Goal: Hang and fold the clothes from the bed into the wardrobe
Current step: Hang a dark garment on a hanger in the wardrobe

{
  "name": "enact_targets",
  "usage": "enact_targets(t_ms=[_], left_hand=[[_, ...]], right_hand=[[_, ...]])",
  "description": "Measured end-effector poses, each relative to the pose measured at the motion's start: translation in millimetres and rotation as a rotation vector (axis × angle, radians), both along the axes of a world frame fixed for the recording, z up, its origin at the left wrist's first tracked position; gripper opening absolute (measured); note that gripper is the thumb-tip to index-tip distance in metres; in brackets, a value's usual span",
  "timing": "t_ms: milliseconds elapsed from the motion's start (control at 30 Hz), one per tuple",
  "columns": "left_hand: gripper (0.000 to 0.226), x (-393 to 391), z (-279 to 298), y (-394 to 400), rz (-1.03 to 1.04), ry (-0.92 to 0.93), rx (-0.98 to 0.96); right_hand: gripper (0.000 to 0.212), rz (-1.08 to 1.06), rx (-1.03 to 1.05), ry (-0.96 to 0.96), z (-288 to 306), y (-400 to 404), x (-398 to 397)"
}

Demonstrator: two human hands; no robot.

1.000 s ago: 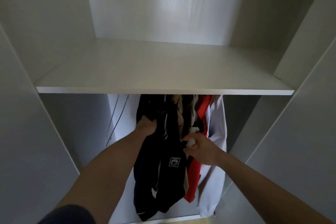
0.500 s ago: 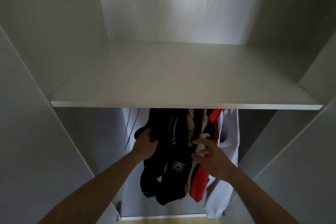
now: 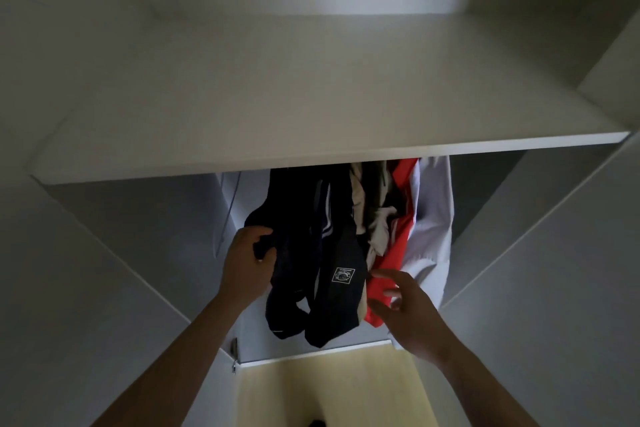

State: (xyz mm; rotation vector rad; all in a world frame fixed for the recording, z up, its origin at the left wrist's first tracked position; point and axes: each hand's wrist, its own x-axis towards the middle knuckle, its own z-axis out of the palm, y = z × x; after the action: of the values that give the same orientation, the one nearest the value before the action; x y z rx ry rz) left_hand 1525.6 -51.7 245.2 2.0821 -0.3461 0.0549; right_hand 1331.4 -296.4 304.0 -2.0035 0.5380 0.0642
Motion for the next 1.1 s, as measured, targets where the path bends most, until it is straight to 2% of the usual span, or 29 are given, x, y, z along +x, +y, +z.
enact_targets(t_ms=[67,233,400,600,833,967,1033,1100], left_hand=[[0.032,-3.4,0.2,9.9,0.035,-0.031,-0.002],[0.035,-29.6,-3.1,15.9,-0.142,-0.118,0.127],[0.026,-39.7,10.1,16.4,-0.02,0.021,0.153],[0.026,-67.0,11.6,16.0,-0.056,0.012,0.167],[0.056,-8.3,26.9,25.8,0.32,0.114,0.203],[0.073,38.1,35.9,29.5,0.385,0.242,0.234],[0.074,57.5,36.7,26.8,0.378,0.327,0.224],[0.061,72.7,36.2,23.2,0.353,0.391,0.29]], right_hand=[[0.04,-0.022,-0.018,-0.013,5.8,-1.1,-18.2],[0.044,-0.109,-0.094,-0.019,17.4,-8.1,-90.4],[0.046,-0.109,-0.148,-0.019,26.9,-11.5,-151.3],[0.044,-0.147,-0.091,-0.074,28.0,1.2,-182.1],[0.042,-0.142,-0.099,-0.107,32.8,-2.3,-165.8],[0.043,-0.132,-0.098,-0.103,39.2,-3.7,-129.0],[0.044,-0.119,-0.114,-0.11,37.7,-4.7,-110.0],[0.043,-0.106,-0.108,-0.103,35.6,-4.5,-91.1]])
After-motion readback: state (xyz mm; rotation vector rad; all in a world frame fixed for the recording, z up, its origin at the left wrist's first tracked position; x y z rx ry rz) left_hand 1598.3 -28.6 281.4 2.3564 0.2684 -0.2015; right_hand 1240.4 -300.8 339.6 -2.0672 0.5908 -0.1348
